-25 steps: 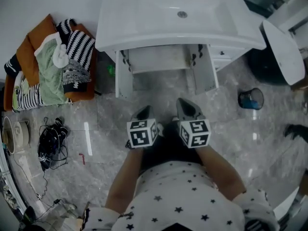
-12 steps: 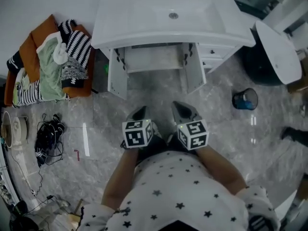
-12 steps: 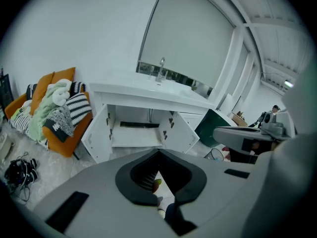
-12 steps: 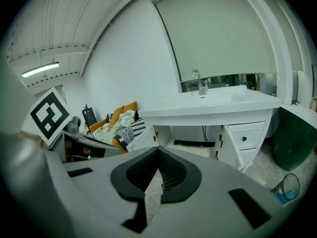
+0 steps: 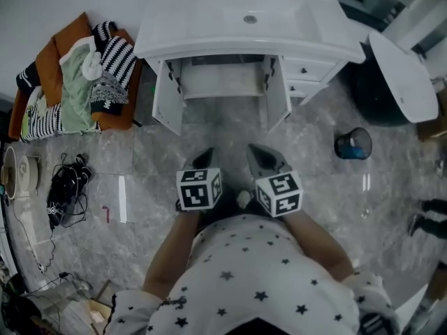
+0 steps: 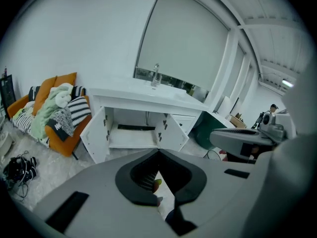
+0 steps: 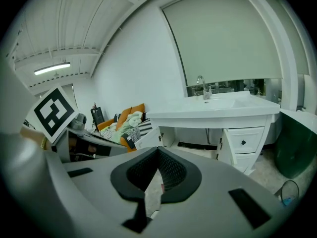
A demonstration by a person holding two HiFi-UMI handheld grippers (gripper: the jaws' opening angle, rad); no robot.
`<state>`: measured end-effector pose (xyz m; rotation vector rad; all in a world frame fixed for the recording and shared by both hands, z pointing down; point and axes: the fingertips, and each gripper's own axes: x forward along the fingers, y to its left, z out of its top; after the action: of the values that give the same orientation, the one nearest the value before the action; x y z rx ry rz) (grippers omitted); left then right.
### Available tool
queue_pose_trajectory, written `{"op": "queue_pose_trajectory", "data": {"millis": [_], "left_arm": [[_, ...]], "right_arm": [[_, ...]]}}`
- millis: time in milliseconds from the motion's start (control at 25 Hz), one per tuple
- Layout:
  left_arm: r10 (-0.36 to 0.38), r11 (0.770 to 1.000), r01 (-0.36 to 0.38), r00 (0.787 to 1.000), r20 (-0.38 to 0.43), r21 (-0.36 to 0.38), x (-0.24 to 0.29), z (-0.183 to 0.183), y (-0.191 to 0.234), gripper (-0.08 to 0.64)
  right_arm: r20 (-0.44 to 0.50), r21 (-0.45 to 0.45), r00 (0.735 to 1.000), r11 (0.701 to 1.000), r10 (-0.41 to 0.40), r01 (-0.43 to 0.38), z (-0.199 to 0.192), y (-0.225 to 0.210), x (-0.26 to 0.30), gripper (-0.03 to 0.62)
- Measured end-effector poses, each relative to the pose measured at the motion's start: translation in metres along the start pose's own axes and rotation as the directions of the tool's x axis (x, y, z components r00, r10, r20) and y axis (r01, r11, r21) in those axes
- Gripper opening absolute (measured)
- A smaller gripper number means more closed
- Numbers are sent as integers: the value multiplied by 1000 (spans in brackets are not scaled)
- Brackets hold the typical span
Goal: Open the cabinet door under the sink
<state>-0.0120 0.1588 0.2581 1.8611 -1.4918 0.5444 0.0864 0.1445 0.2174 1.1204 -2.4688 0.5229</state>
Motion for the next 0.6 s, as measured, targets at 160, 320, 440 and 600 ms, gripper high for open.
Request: {"op": "queue_pose_trajectory", "data": {"millis": [160,320,440,600], "left_arm": [[-3,1000,3,1000,11,11,-6,-10,-13,5],[-3,1000,3,1000,17,8,-11,-17,-18,4],[-2,1000,1,1000,17,6,-13,-21,-20,5],[-3,1000,3,1000,16,7,-13,-24,-25,5]], "right_arm": [[-5,-11,1000,1000,16,-17,-12,2,-12,8],[-4,-20,1000,1000,13,-13,-18,2,-19,8],[2,-20,1000,1000,12,-12,-18,3,-23,8],[7,-2,1000,1000,11,-11,-18,0,-27,8]]}}
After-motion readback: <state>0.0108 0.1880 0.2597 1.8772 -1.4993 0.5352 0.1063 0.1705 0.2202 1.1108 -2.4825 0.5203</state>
